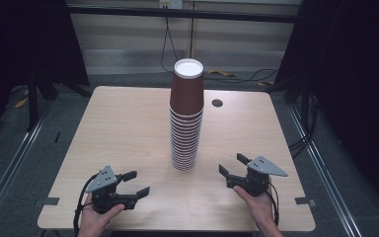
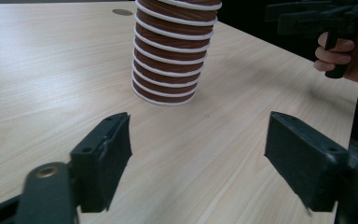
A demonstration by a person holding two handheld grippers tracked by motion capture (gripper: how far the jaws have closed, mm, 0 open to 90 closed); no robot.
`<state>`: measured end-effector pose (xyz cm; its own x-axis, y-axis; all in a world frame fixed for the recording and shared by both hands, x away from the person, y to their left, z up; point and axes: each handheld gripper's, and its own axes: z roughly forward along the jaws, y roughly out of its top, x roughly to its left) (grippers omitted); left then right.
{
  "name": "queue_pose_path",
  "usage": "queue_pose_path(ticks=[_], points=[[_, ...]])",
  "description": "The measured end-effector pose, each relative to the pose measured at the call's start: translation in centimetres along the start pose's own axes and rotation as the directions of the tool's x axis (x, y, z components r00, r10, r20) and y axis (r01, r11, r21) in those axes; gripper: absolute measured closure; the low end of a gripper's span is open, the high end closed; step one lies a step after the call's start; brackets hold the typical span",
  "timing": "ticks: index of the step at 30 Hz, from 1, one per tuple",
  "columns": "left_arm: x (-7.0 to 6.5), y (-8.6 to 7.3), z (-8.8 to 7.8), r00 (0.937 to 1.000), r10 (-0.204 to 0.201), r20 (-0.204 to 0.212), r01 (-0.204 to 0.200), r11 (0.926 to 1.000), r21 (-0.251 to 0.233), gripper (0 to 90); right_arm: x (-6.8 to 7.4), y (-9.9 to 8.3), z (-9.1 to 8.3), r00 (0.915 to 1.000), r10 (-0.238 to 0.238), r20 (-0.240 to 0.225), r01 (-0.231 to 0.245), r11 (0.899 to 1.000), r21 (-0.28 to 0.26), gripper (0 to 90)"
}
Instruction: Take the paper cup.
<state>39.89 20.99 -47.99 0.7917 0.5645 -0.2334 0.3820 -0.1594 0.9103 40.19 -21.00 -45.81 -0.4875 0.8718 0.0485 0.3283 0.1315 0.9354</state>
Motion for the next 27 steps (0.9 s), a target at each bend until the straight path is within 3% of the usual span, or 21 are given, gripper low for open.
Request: queue_pose_path(ticks=[11,12,16,19,21,22,27], points=[[0.0,0.0,0.3,0.999,0.018,-0.04,-0.019,0.9995,-0.024,20.3,0.6,1.2,-1.0,0.9991,-0.005,-0.042,0.004,1.0,-0.025,18.3],[0.2,0.0,0.2,0.9994,0.027,-0.021,-0.028,0.9995,-0.017,20.2,0.7,1.3,-1.0,0.9987,-0.01,-0.05,0.009,1.0,-0.019,18.2],[0.2,-0.1,0.2,0.9988,0.035,-0.033,-0.035,0.9993,-0.013,20.2,1.0,2.0,-1.2,0.9966,-0.027,-0.078,0.026,1.0,-0.005,15.4],[0.1,-0.2,0.2,0.9982,0.04,-0.045,-0.04,0.9992,-0.007,20.2,1.1,2.5,-1.3,0.9951,-0.012,-0.098,0.011,1.0,-0.009,13.6],[0.0,-0.2,0.3,0.9986,0.031,-0.042,-0.032,0.9994,-0.014,20.2,1.1,2.7,-1.4,0.9945,-0.018,-0.103,0.016,1.0,-0.012,13.7],[0.2,-0.2,0.4,0.9994,0.03,-0.02,-0.03,0.9995,-0.014,20.2,1.2,3.1,-1.3,0.9929,-0.024,-0.116,0.023,1.0,-0.017,13.8],[0.3,-0.3,0.4,0.9991,0.033,-0.028,-0.033,0.9995,-0.001,20.4,1.4,4.3,-1.0,0.9886,-0.033,-0.147,0.033,0.999,-0.004,13.9]])
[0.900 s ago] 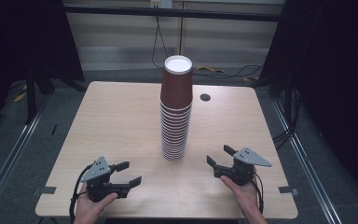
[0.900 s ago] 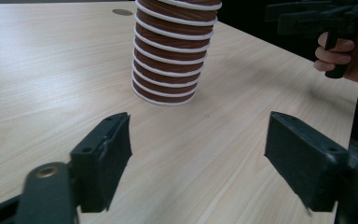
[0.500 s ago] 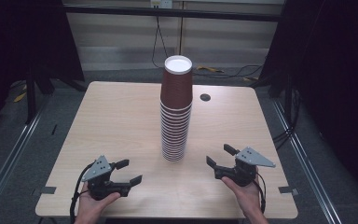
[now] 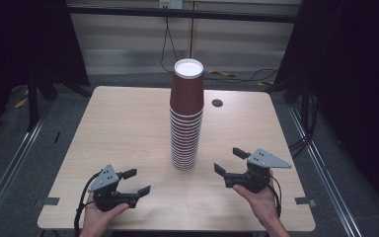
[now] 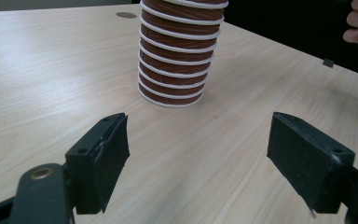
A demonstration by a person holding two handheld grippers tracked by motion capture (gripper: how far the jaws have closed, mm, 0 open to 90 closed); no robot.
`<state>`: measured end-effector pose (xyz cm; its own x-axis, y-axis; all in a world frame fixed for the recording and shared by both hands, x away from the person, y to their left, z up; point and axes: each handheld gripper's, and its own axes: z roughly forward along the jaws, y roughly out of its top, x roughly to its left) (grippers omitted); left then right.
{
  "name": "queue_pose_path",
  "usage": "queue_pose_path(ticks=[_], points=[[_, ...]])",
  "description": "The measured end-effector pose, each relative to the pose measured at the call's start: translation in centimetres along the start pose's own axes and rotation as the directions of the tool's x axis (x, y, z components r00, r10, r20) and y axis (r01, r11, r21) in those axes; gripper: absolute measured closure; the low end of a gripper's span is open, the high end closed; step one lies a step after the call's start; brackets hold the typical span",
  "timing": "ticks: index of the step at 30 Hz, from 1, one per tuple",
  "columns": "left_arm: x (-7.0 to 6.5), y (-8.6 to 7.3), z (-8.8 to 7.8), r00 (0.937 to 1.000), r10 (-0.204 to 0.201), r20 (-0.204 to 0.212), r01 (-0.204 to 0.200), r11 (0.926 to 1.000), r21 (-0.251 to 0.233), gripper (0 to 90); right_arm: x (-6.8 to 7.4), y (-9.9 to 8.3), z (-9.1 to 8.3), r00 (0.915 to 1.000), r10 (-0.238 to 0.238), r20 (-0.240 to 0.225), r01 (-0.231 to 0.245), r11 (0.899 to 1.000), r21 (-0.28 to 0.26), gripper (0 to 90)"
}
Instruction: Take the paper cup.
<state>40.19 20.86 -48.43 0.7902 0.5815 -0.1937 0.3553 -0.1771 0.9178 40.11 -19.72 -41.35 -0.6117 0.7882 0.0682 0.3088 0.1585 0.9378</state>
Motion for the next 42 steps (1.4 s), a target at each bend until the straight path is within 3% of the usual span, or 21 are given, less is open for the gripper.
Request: queue_pose_path(ticks=[6,7,9,16,19,25,28,42], points=[[0.0,0.0,-0.2,1.0,-0.005,-0.007,0.005,1.0,-0.001,20.3,0.0,1.7,-0.1,0.9996,-0.012,-0.027,0.012,1.0,-0.007,14.4],[0.0,0.0,-0.2,0.9996,-0.001,-0.028,0.001,1.0,0.002,20.3,0.0,1.7,-0.1,0.9996,-0.012,-0.027,0.012,1.0,-0.007,14.4],[0.1,-0.1,-0.2,1.0,-0.007,0.0,0.007,1.0,0.004,20.4,-0.1,2.1,-0.1,0.9996,-0.012,-0.025,0.012,1.0,-0.011,14.4],[0.2,0.0,-0.1,0.9997,-0.004,0.023,0.004,0.9999,0.011,19.8,-0.2,4.2,0.5,0.9967,-0.04,-0.07,0.04,0.999,0.002,14.9],[0.1,0.0,0.0,0.9999,-0.005,0.013,0.005,0.9999,0.012,19.9,-0.2,5.2,0.8,0.9947,-0.041,-0.094,0.042,0.999,0.015,15.3],[0.1,0.0,-0.1,0.9995,0.012,0.031,-0.013,0.9997,0.02,20.4,-0.4,6.7,1.2,0.9928,-0.066,-0.101,0.069,0.997,0.026,15.2],[0.1,-0.1,-0.2,0.9998,0.015,0.015,-0.015,0.9996,0.022,20.4,-0.5,7.5,1.1,0.9923,-0.068,-0.104,0.069,0.998,0.011,15.2],[0.2,-0.2,-0.2,0.9997,0.02,0.017,-0.021,0.9986,0.048,20.4,-1.1,11.7,1.2,0.9882,-0.075,-0.133,0.071,0.997,-0.037,14.5]])
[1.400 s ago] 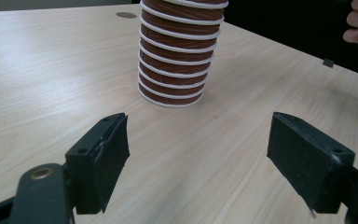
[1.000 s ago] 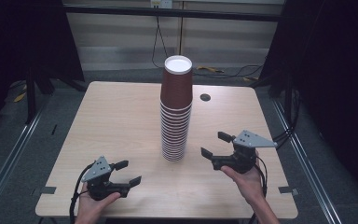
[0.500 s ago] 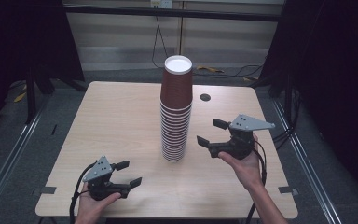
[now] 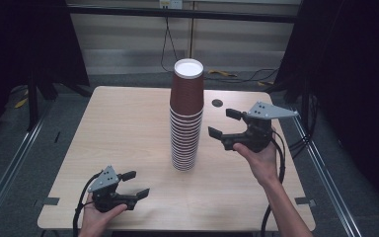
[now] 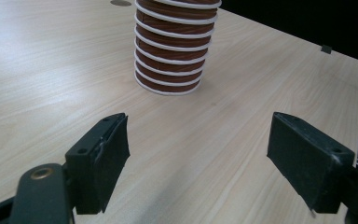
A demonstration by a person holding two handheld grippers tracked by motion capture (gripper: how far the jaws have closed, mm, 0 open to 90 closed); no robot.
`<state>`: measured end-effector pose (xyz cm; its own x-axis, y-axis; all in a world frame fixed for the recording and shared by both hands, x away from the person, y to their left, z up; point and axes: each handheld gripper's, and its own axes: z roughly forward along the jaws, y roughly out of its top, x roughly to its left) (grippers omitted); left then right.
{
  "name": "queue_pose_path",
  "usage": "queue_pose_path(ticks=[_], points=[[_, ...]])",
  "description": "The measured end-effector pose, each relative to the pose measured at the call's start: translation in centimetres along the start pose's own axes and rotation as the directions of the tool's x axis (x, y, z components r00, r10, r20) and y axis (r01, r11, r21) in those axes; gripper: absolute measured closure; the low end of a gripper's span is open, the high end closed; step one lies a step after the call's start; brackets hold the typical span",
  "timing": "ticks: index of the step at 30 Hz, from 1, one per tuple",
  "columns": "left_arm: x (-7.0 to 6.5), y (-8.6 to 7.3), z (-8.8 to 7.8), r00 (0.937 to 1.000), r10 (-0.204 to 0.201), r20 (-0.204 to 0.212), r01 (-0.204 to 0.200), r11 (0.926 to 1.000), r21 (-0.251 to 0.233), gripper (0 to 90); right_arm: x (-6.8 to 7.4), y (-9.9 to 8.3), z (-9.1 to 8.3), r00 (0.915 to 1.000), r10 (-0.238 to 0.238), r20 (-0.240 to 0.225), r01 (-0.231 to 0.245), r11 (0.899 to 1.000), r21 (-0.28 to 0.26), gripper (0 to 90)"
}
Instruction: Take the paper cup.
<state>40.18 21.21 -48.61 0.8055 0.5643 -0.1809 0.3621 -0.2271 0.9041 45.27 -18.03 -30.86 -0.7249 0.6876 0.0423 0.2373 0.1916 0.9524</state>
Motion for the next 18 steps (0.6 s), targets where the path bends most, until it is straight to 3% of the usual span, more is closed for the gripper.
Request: queue_pose_path(ticks=[18], points=[[-0.2,0.0,0.0,0.9999,-0.004,0.014,0.004,1.0,0.005,19.9,-0.6,4.9,0.4,0.9991,-0.033,-0.025,0.031,0.997,-0.065,13.3]])
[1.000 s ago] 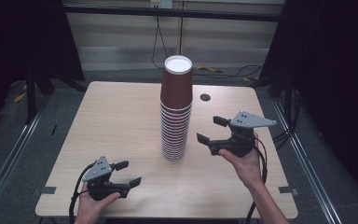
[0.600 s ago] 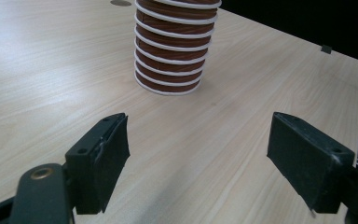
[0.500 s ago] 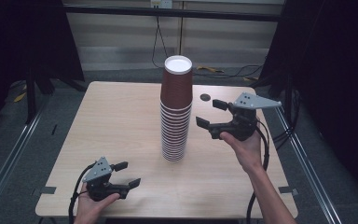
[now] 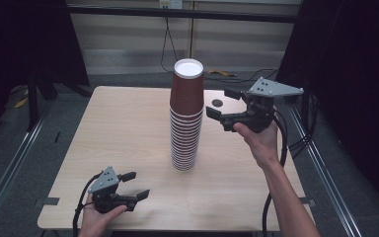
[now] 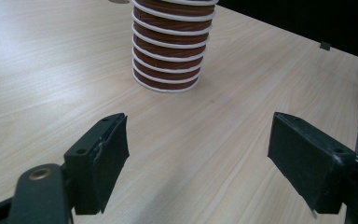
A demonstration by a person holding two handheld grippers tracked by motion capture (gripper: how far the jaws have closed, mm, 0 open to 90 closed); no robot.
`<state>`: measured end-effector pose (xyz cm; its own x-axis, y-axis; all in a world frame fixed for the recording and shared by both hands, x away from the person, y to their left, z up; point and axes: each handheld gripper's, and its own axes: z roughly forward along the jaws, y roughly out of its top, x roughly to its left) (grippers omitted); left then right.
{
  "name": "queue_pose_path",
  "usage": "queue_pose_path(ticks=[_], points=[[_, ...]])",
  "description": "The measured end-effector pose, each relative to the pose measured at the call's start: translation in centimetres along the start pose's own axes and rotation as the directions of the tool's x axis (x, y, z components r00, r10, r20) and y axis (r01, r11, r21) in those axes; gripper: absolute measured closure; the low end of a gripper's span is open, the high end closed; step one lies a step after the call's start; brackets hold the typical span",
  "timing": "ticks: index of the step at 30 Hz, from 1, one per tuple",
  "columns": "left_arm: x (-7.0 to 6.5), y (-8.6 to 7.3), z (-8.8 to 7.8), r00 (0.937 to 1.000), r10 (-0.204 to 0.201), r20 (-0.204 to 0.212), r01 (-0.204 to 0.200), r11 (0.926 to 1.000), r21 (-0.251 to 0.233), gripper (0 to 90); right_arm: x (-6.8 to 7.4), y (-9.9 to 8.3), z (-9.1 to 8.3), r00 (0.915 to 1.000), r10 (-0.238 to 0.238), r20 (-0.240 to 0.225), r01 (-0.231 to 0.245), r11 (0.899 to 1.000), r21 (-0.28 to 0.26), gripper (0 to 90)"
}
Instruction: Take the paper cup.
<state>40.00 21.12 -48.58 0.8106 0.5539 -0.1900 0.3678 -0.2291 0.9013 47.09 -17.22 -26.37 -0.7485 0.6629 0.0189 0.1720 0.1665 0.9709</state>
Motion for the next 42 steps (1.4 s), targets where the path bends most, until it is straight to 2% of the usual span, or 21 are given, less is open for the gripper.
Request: queue_pose_path(ticks=[4,7,12,23,26,35,38,42], points=[[-0.2,0.1,0.1,0.9996,0.027,-0.011,-0.027,0.9995,0.014,19.8,0.3,1.1,0.3,1.0,-0.002,-0.004,0.002,1.0,-0.002,13.2],[-0.4,0.1,0.2,0.9996,0.028,-0.001,-0.028,0.9995,0.01,19.7,0.6,1.5,0.7,0.9998,-0.014,-0.014,0.014,1.0,0.006,13.2],[-0.4,0.0,0.2,0.9994,0.032,-0.01,-0.032,0.9994,0.017,19.7,0.7,2.9,1.3,0.9995,-0.021,-0.023,0.021,1.0,-0.01,13.2],[-0.3,-0.1,0.2,0.9995,0.029,-0.008,-0.029,0.9992,0.026,19.7,1.1,5.3,3.9,0.9973,-0.03,-0.066,0.031,0.999,0.014,13.7],[-0.4,-0.1,0.2,0.9994,0.033,-0.007,-0.032,0.999,0.029,19.8,1.4,5.9,4.7,0.9963,-0.039,-0.076,0.042,0.998,0.039,13.3],[-0.4,-0.1,0.1,0.9996,0.028,0.006,-0.028,0.9991,0.032,19.7,1.4,6.7,6.2,0.9957,-0.04,-0.084,0.045,0.997,0.067,13.6],[-0.4,-0.1,0.1,0.9996,0.027,0.009,-0.027,0.9992,0.029,19.8,1.5,6.7,6.6,0.9958,-0.055,-0.073,0.063,0.993,0.101,15.0],[-0.4,-0.1,0.2,0.9997,0.025,0.007,-0.025,0.9993,0.029,19.8,1.4,6.8,6.6,0.996,-0.04,-0.08,0.047,0.995,0.083,17.6]])
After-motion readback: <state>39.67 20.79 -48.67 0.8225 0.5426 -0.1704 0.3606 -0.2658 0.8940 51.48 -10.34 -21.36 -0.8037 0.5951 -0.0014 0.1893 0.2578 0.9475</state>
